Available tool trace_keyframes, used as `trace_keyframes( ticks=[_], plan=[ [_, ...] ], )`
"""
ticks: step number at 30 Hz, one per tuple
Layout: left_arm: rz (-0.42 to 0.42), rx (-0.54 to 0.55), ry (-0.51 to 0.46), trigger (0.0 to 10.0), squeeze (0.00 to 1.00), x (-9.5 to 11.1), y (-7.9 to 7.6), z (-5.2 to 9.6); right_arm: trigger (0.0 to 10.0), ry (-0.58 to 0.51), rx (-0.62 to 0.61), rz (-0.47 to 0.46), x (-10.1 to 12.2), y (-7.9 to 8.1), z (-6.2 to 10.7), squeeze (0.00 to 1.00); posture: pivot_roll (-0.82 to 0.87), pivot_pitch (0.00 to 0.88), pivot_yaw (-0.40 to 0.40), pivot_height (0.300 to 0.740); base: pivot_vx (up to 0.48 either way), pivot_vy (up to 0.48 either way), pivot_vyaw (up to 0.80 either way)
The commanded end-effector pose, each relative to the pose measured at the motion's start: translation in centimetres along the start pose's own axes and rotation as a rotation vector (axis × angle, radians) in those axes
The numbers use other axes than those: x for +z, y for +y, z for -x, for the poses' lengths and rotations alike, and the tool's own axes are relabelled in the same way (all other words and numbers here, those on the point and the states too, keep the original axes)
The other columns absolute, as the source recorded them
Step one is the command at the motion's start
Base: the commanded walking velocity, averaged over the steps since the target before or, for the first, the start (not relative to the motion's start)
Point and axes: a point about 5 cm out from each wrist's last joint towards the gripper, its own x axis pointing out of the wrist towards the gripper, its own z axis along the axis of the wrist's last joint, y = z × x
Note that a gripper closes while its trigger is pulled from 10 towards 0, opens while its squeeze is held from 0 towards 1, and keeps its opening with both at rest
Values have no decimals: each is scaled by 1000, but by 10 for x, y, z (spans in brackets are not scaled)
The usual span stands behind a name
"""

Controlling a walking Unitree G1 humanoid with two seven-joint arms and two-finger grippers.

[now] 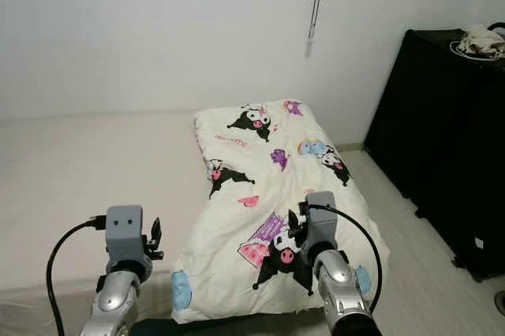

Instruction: Clean up the room

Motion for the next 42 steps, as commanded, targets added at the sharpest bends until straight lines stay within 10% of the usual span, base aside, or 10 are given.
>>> trace_keyframes(
  ticks=[1,42],
  plan=[
    [-9,8,20,10000,0,-4,3,3,10000,23,9,1,-5,1,2,0,-25,75,-76,680,0,0,0],
    [-16,-60,95,10000,0,-9,1,5,10000,22,33,-15,-6,8,1,0,-10,111,-68,595,0,0,0]
  ],
)
